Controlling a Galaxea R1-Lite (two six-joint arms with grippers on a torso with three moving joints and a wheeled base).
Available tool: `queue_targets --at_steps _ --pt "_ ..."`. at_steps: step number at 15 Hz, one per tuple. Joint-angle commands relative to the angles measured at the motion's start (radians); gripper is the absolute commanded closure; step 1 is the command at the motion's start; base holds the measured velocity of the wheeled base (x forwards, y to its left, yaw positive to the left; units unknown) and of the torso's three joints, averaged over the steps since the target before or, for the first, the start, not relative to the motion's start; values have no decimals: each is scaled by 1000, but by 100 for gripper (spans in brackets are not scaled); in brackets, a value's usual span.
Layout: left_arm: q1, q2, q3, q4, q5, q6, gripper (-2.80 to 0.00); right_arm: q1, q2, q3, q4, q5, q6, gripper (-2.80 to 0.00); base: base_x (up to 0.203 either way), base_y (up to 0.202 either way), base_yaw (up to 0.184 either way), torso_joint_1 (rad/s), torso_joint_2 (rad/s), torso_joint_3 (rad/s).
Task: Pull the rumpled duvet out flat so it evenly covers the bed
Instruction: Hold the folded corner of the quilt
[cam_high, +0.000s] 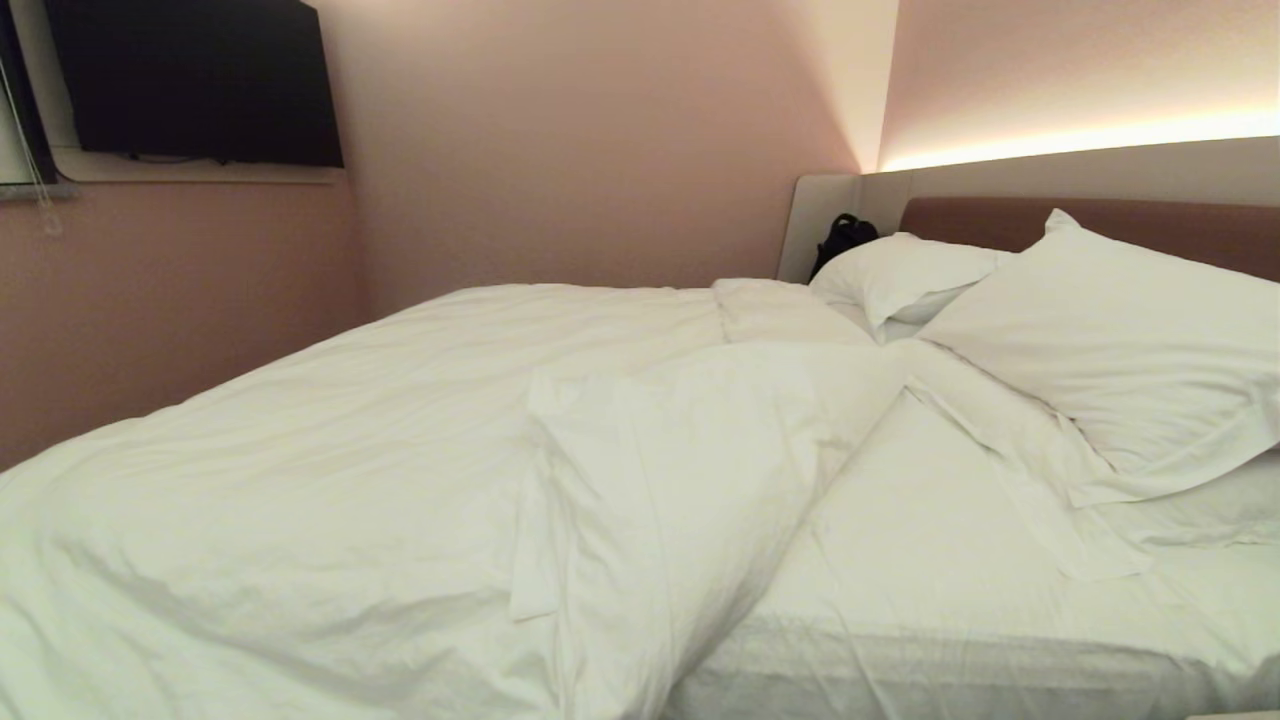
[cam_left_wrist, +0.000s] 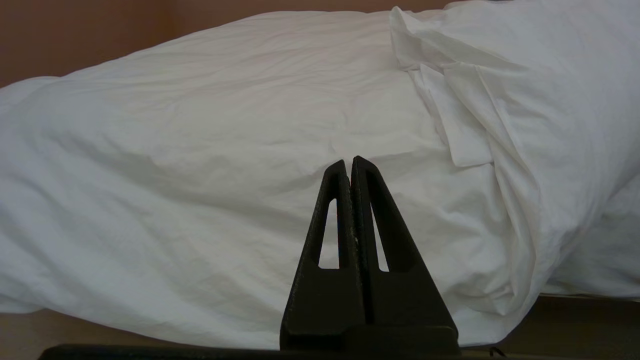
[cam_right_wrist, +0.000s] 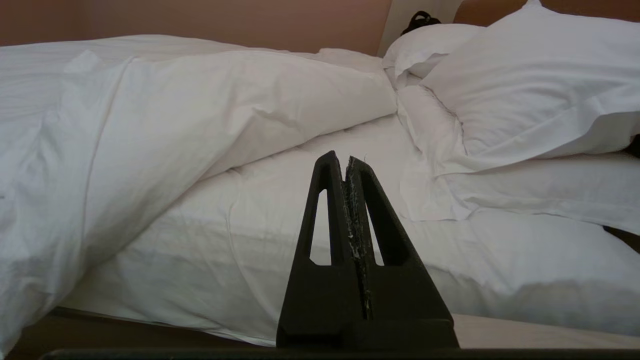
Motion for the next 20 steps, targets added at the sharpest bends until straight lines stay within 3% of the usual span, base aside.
queue_targets --at_steps 1,10,14,20 --pt "0 0 0 0 0 0 0 1 169 -68 -29 4 25 0 0 0 0 0 0 0" --pt "0 0 0 0 0 0 0 46 826 -341 -254 59 162 0 0 0 0 0 0 0" --pt "0 0 0 0 0 0 0 110 1020 -401 -372 56 182 0 0 0 0 0 0 0" --pt "0 0 0 0 0 0 0 193 1323 -533 -434 8 187 0 0 0 0 0 0 0"
